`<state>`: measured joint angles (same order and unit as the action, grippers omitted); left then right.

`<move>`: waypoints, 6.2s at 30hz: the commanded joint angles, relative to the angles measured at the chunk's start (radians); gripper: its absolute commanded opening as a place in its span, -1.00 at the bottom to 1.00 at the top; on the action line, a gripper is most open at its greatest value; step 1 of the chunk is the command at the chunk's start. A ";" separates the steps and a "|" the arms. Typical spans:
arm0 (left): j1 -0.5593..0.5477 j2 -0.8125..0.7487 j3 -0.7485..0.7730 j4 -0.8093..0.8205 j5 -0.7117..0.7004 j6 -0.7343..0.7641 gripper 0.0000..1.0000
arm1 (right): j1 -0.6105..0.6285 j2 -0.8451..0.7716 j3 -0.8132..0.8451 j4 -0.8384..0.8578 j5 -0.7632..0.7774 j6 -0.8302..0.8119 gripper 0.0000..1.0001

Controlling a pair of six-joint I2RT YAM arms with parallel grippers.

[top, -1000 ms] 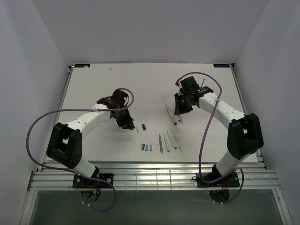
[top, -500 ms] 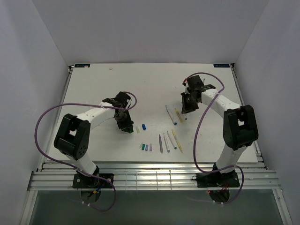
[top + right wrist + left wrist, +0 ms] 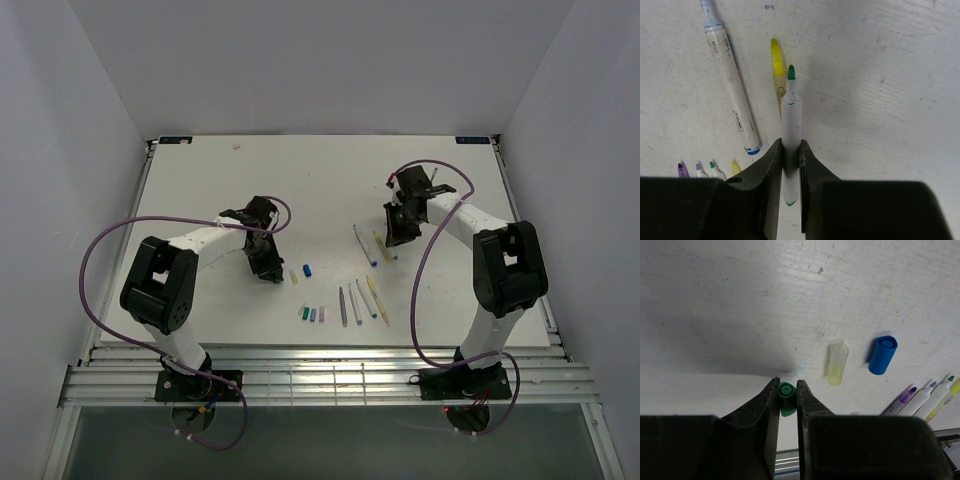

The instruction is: Open the pen caps

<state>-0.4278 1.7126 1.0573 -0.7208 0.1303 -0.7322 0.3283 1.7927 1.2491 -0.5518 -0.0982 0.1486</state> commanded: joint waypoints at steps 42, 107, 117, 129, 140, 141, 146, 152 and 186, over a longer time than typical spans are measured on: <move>0.009 -0.235 0.090 -0.020 0.072 0.014 0.10 | -0.172 0.175 0.376 -0.039 0.138 0.175 -0.04; 0.006 -0.306 0.133 0.161 0.368 0.013 0.08 | -0.296 0.375 0.763 -0.088 -0.058 0.362 -0.85; -0.041 -0.294 0.136 0.372 0.525 -0.093 0.18 | -0.065 -0.129 0.252 0.016 -0.250 0.417 -0.85; -0.198 -0.274 0.150 0.416 0.433 -0.160 0.18 | 0.135 -0.319 0.096 0.056 -0.218 0.516 -0.85; -0.285 -0.219 0.182 0.356 0.290 -0.187 0.18 | 0.195 -0.343 0.095 0.049 -0.160 0.591 -0.85; -0.289 -0.216 0.185 0.351 0.276 -0.185 0.18 | 0.195 -0.345 0.096 0.047 -0.156 0.597 -0.85; -0.304 -0.203 0.194 0.337 0.258 -0.184 0.15 | 0.198 -0.351 0.093 0.049 -0.163 0.609 -0.85; -0.304 -0.220 0.190 0.330 0.221 -0.185 0.00 | 0.204 -0.360 0.085 0.046 -0.158 0.612 -0.85; -0.305 -0.308 0.142 0.250 0.227 -0.053 -1.00 | 0.218 -0.302 0.105 0.030 -0.347 0.431 -0.25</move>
<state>-0.7341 1.4582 1.2125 -0.4755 0.3580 -0.8150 0.5392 1.4818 1.3586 -0.5583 -0.3786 0.6052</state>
